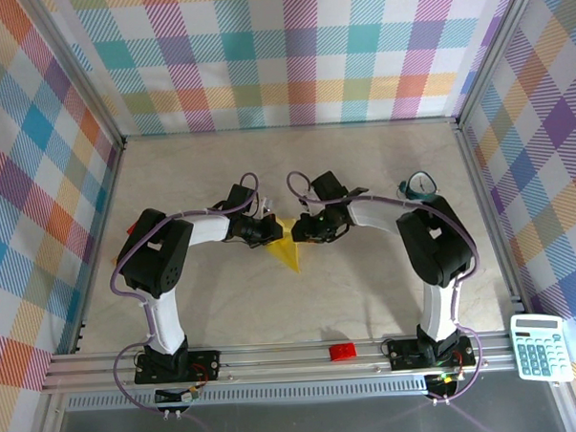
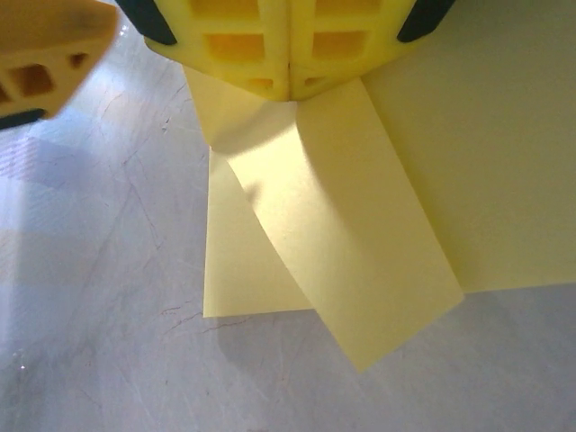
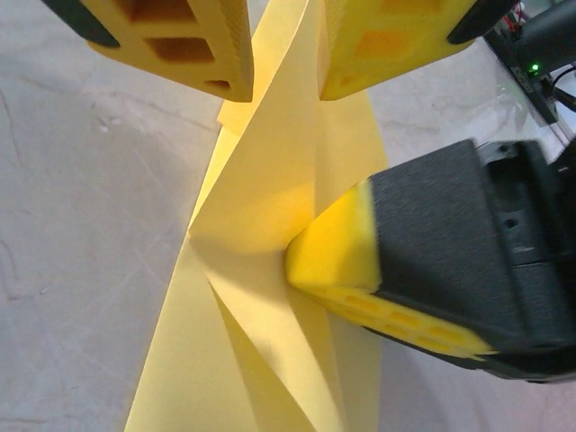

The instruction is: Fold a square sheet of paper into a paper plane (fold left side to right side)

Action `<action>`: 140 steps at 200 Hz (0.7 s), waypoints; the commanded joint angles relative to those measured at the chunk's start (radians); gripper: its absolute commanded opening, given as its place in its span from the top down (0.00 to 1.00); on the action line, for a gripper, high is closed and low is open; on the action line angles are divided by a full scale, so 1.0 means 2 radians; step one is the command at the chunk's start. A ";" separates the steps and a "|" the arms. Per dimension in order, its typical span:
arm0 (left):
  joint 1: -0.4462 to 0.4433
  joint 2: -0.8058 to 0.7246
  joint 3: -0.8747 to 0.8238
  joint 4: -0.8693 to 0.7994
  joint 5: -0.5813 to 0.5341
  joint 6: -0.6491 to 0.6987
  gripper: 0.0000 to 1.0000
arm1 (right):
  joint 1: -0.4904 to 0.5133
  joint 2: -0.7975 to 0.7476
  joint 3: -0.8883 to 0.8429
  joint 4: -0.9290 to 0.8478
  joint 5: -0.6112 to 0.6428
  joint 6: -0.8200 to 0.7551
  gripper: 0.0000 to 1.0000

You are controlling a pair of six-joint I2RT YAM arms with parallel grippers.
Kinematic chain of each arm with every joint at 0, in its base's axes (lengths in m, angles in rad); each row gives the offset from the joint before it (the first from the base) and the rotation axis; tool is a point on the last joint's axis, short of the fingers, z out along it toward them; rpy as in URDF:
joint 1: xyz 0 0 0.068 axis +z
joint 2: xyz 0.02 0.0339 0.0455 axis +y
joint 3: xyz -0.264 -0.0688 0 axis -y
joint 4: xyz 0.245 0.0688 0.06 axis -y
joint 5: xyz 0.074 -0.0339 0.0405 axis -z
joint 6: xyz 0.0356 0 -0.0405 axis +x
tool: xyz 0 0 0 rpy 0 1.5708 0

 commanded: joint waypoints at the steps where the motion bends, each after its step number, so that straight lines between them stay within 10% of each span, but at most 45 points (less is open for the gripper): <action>1: -0.001 0.011 -0.019 -0.047 -0.038 0.007 1.00 | -0.001 -0.037 0.000 -0.026 -0.002 0.005 0.76; 43: -0.001 0.008 -0.017 -0.051 -0.040 0.008 1.00 | 0.020 -0.049 -0.028 0.019 -0.079 0.028 1.00; 140: -0.001 0.009 -0.013 -0.051 -0.040 0.008 1.00 | 0.038 0.002 -0.083 0.084 -0.114 0.055 1.00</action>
